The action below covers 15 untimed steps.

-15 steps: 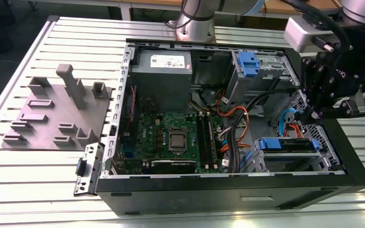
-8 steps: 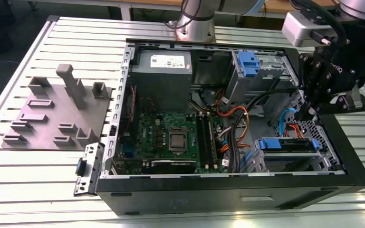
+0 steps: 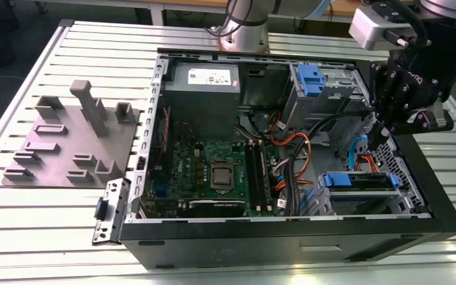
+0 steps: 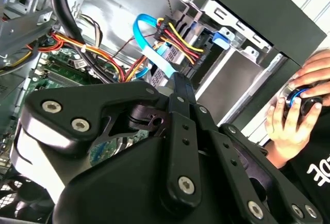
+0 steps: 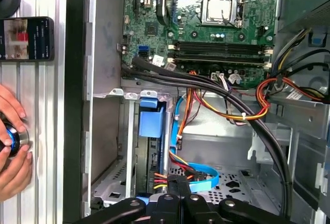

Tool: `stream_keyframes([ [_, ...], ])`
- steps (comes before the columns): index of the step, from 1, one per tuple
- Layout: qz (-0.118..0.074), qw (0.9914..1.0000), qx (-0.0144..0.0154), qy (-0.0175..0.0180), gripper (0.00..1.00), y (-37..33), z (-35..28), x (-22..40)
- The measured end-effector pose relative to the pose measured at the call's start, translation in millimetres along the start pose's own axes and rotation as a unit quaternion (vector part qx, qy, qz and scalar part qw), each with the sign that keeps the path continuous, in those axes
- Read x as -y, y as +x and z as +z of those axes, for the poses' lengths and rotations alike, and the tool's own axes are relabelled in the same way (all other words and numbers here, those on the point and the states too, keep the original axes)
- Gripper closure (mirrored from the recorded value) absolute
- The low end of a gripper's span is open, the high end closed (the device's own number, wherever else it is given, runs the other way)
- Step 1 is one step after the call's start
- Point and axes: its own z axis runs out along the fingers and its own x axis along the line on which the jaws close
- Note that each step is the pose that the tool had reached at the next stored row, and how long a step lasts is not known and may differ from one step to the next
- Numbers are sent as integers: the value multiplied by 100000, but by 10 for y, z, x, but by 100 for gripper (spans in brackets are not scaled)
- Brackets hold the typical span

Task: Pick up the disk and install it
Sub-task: 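Insert the second disk wire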

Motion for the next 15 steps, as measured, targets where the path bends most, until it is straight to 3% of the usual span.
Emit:
stream_keyframes([
  [8, -136, 99992, -25, -1228, 89, -10, 7, 44],
  [10, -143, 99990, 17, -1377, 83, -13, 15, 45],
  [15, -147, 99986, 85, -1654, 83, -18, 48, 48],
])
